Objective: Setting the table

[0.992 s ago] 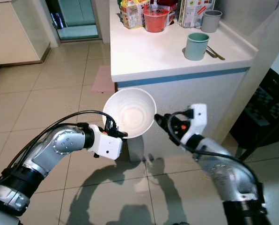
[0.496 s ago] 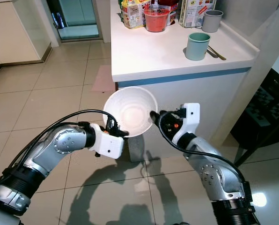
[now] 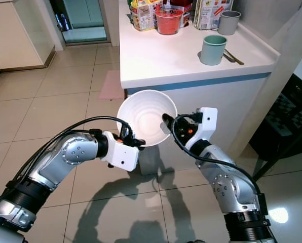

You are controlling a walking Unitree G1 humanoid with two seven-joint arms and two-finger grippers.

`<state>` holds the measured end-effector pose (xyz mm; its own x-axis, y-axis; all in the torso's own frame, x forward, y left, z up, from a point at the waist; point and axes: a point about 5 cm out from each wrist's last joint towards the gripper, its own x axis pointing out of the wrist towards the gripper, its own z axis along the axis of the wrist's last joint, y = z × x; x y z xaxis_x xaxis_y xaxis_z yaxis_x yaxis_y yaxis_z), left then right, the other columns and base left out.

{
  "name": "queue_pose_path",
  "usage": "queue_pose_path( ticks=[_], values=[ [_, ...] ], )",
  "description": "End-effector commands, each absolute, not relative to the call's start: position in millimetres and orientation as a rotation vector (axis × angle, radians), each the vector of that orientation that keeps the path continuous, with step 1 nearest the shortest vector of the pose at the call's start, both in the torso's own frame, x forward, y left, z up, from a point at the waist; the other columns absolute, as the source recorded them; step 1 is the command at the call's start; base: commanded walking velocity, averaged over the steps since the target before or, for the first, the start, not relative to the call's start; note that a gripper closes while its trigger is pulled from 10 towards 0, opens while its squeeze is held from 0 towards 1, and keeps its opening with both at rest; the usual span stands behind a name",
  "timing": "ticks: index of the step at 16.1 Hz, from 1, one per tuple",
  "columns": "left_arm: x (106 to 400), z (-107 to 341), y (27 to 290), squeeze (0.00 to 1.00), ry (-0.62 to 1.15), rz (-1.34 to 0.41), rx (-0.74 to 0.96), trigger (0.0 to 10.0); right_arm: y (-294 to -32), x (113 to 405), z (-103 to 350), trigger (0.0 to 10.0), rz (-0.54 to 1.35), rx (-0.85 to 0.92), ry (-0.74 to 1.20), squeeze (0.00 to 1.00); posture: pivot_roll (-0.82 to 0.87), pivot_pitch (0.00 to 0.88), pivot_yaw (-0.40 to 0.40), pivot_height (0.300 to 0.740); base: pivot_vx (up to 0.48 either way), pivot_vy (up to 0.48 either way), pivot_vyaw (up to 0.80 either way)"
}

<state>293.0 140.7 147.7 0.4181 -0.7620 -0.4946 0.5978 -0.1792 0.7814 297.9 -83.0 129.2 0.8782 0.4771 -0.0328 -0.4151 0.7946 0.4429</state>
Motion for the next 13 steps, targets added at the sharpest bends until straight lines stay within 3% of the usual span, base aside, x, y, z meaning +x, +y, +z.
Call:
queue_pose_path(
  ticks=[1, 4, 5, 7, 8, 13],
  values=[
    [292.4, 174.2, 129.0, 0.0, -0.325, -1.203, 1.262, 0.0, -85.0, 299.8, 122.3, 0.0, 0.456, 0.419, 0.179, 0.0, 0.16, 0.0, 0.074, 0.74, 0.0, 0.0, 0.0],
    [292.3, 174.4, 129.4, 0.0, -0.321, -1.202, 1.266, 0.0, -83.9, 300.2, 119.7, 0.0, 0.45, 0.402, 0.183, 0.0, 0.16, 0.0, 0.075, 0.74, 0.0, 0.0, 0.0],
    [292.4, 174.5, 129.6, 0.0, -0.32, -1.202, 1.267, 0.0, -83.0, 300.4, 119.0, 6.5, 0.449, 0.395, 0.187, 0.0, 0.16, 0.0, 0.076, 0.74, 0.0, 0.0, 0.0],
    [292.3, 174.5, 129.8, 0.0, -0.317, -1.203, 1.267, 0.0, -82.6, 300.9, 118.2, 10.0, 0.441, 0.384, 0.189, 0.0, 0.16, 0.0, 0.077, 0.74, 0.0, 0.0, 0.0],
    [292.3, 174.6, 129.9, 0.0, -0.317, -1.202, 1.268, 0.0, -82.9, 301.0, 118.6, 0.0, 0.435, 0.392, 0.178, 0.0, 0.16, 0.0, 0.077, 0.74, 0.0, 0.0, 0.0],
    [292.6, 176.8, 129.6, 0.0, -0.325, -1.199, 1.27, 0.0, -83.6, 301.4, 119.4, 0.0, 0.427, 0.406, 0.158, 0.0, 0.17, 0.0, 0.079, 0.74, 0.0, 0.0, 0.0]
  ],
)
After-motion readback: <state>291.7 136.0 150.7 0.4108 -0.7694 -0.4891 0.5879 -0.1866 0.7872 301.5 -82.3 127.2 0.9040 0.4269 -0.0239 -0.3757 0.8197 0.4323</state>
